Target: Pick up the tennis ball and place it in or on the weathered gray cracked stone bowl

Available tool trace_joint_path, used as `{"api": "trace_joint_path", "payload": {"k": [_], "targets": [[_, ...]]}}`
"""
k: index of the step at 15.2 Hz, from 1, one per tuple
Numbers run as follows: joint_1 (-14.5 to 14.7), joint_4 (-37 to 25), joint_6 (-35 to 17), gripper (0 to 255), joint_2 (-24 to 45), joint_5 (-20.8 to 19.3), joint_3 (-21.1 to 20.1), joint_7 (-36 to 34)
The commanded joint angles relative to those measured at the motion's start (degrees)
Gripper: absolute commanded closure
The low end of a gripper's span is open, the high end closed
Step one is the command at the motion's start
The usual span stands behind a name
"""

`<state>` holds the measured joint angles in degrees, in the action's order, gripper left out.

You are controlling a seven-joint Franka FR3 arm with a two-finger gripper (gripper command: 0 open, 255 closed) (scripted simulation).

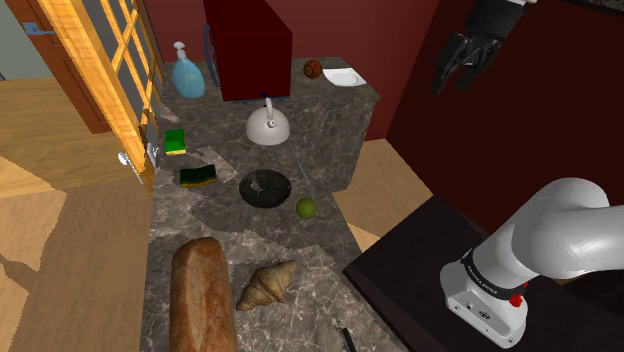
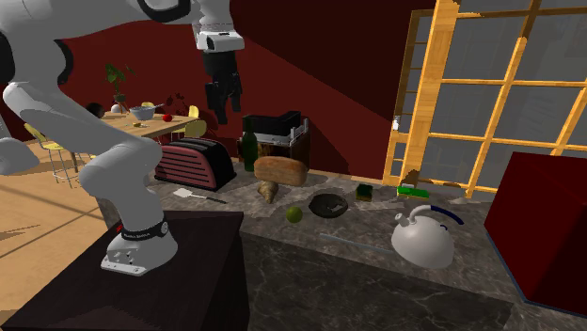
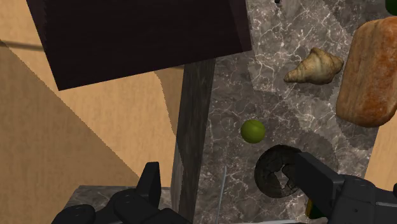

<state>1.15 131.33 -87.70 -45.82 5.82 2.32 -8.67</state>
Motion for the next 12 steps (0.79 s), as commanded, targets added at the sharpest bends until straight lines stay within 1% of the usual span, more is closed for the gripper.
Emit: {"api": "trace_joint_path", "payload": {"k": [1, 7, 12], "targets": [[0.0, 0.0, 0.0, 0, 0.0, 0.0, 0.0, 0.0], [0.75, 9.97, -11.84, 0, 0.32, 2.11, -5.29, -4.61], [1.61, 16.17, -22.48, 0, 3.53, 3.92, -10.01, -8.53]]}}
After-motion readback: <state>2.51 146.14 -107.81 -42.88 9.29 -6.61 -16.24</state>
